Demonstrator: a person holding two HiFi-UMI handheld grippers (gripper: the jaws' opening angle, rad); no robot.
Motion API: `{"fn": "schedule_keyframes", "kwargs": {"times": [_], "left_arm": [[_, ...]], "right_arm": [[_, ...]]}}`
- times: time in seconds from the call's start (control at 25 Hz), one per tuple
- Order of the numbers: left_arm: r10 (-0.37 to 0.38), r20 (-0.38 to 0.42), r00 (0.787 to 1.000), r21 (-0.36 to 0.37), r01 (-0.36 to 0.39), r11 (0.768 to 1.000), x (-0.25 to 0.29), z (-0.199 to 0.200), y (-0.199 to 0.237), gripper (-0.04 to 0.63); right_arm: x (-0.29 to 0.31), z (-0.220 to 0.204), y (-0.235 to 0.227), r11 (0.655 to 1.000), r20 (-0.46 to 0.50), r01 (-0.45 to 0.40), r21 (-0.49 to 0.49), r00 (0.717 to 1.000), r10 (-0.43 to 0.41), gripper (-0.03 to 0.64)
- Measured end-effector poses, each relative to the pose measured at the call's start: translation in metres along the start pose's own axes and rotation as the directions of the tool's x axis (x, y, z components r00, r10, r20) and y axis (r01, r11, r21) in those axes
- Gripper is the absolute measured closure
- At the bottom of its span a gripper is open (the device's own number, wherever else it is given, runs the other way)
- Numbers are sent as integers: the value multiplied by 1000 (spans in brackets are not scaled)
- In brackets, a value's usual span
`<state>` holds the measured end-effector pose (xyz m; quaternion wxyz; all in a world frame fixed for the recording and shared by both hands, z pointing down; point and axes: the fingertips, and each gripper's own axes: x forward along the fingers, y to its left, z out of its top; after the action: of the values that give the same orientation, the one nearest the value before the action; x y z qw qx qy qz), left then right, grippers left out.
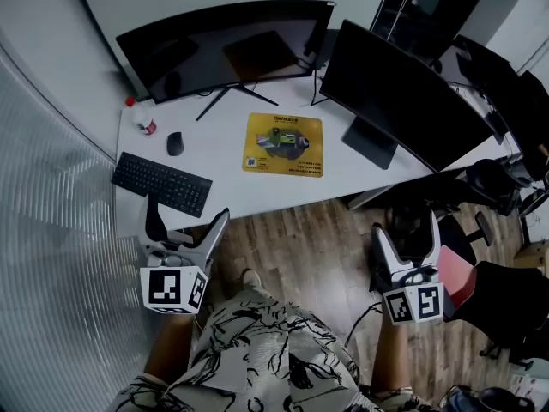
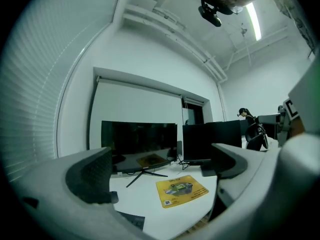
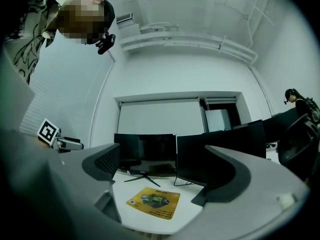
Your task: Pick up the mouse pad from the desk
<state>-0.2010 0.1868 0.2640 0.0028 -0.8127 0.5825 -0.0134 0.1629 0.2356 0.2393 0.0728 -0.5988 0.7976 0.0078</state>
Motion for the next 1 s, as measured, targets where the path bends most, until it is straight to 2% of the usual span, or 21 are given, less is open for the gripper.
{"fn": "schedule_keyframes", "kwargs": {"times": [0.28,0.52,0.76,1.0], "left_arm": [[-35,-5,999,-12,35,999,29,-7,30,-6],[-79,-59,995,0,79,997,43,-28,53,-6],[-87,-89,992,10,88,996,55,-41,57,-6],[-82,-105,991,21,84,996,83,-43,60,-6]], "right_arm": [[32,-6,15,999,17,37,-5,999,-37,103],[48,-20,35,999,-9,48,-1,999,-48,103],[52,-20,23,995,13,91,25,996,-92,104],[78,-28,7,995,1,90,30,996,-90,104]]}}
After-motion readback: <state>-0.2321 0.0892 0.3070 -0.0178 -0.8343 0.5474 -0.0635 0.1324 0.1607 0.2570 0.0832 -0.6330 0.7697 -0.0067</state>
